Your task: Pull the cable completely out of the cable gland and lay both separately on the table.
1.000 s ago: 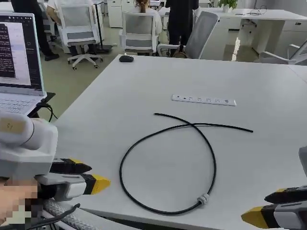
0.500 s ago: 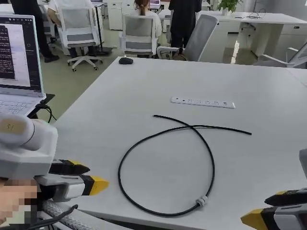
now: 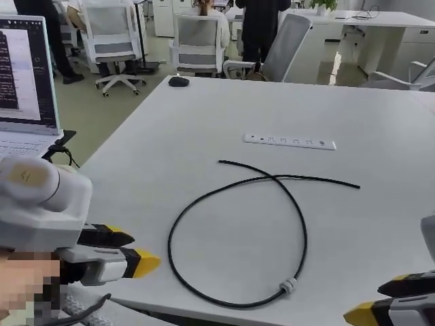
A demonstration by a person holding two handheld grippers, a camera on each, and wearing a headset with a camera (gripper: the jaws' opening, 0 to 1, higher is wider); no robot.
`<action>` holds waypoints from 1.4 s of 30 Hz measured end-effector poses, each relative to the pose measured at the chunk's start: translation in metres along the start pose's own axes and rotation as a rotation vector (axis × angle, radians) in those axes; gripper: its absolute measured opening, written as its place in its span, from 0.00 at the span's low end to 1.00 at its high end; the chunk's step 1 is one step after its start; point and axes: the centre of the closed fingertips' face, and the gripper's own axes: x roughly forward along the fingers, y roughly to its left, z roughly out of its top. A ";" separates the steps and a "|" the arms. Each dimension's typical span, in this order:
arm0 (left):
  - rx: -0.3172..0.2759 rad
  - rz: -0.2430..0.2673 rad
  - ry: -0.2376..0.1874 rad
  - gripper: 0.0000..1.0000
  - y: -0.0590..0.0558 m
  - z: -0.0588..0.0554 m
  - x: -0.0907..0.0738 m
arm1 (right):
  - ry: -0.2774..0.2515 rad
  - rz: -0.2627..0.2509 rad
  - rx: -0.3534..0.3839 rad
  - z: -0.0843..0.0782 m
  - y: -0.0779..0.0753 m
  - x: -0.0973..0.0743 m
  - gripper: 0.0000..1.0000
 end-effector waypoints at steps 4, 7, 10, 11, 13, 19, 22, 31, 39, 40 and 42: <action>0.003 -0.008 0.012 0.38 0.003 0.002 0.009 | 0.006 0.003 0.013 0.000 -0.002 0.002 0.51; -0.012 -0.011 0.015 0.38 0.007 0.001 0.014 | 0.010 0.009 0.014 0.001 -0.003 0.003 0.51; -0.018 -0.009 0.021 0.37 0.009 0.001 0.016 | 0.010 0.011 0.015 0.004 -0.004 0.003 0.51; -0.018 -0.009 0.022 0.37 0.010 0.001 0.017 | 0.008 0.012 0.015 0.005 -0.005 0.003 0.51; -0.018 -0.009 0.025 0.37 0.010 0.001 0.017 | 0.007 0.014 0.013 0.006 -0.006 0.003 0.50; -0.011 -0.007 0.039 0.37 0.009 -0.001 0.018 | 0.011 0.027 0.008 0.008 -0.003 0.004 0.50; -0.005 -0.007 0.051 0.37 0.009 -0.002 0.022 | 0.017 0.036 0.003 0.007 0.000 0.005 0.50; 0.126 -0.022 0.118 0.37 0.009 0.006 0.035 | 0.021 0.017 0.011 0.008 -0.004 0.006 0.50; 0.221 -0.164 0.093 0.36 -0.034 0.042 0.070 | -0.020 0.023 0.032 0.022 0.001 0.006 0.49; 0.229 -0.181 0.097 0.36 -0.039 0.043 0.075 | -0.027 0.033 0.051 0.024 0.002 0.008 0.49; 0.259 -0.220 0.127 0.35 -0.049 0.042 0.084 | -0.014 0.027 0.048 0.022 0.000 0.010 0.48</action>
